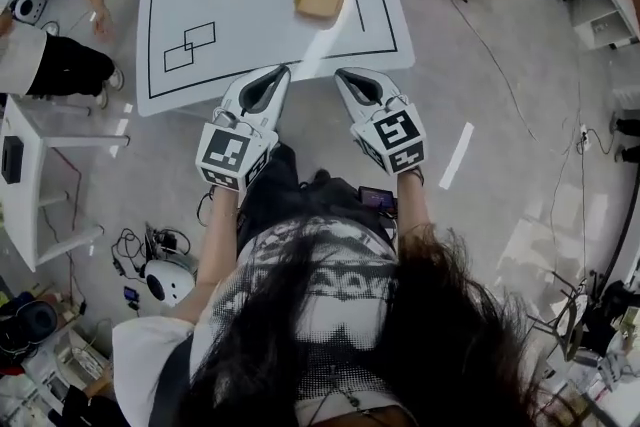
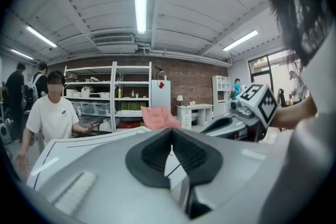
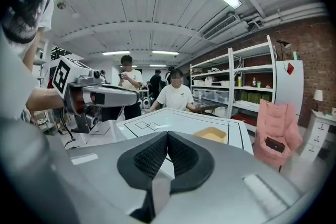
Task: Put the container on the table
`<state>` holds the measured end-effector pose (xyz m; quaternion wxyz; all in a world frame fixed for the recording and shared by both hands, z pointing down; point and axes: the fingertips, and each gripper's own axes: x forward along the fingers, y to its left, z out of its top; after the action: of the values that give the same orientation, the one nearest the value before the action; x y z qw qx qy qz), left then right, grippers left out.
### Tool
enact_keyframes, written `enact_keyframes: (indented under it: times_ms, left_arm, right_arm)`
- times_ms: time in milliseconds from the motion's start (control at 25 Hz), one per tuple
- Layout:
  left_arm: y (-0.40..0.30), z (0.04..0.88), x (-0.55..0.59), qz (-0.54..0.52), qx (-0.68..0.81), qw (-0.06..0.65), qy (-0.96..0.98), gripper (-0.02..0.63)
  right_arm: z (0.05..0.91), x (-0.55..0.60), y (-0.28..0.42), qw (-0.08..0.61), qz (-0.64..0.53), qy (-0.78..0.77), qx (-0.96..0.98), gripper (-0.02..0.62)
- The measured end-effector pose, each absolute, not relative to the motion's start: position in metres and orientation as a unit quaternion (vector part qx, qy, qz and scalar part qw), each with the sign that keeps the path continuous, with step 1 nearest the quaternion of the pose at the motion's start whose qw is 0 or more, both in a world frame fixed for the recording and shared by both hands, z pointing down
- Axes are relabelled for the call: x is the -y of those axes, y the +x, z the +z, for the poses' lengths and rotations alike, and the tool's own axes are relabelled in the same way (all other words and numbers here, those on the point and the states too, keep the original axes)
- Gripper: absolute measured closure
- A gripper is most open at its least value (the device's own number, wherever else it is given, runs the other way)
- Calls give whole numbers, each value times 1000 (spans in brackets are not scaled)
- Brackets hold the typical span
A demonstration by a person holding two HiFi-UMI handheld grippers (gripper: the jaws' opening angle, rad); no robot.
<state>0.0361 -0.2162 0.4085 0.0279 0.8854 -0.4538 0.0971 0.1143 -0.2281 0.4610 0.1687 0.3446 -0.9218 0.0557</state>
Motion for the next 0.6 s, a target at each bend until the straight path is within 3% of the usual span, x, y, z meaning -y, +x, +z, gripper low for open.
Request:
enact_keyframes:
  times_ms: [600]
  left_arm:
    - [11, 403, 166, 94, 453, 25, 886, 606]
  right_arm:
    - [448, 182, 85, 152, 51, 351, 923, 594]
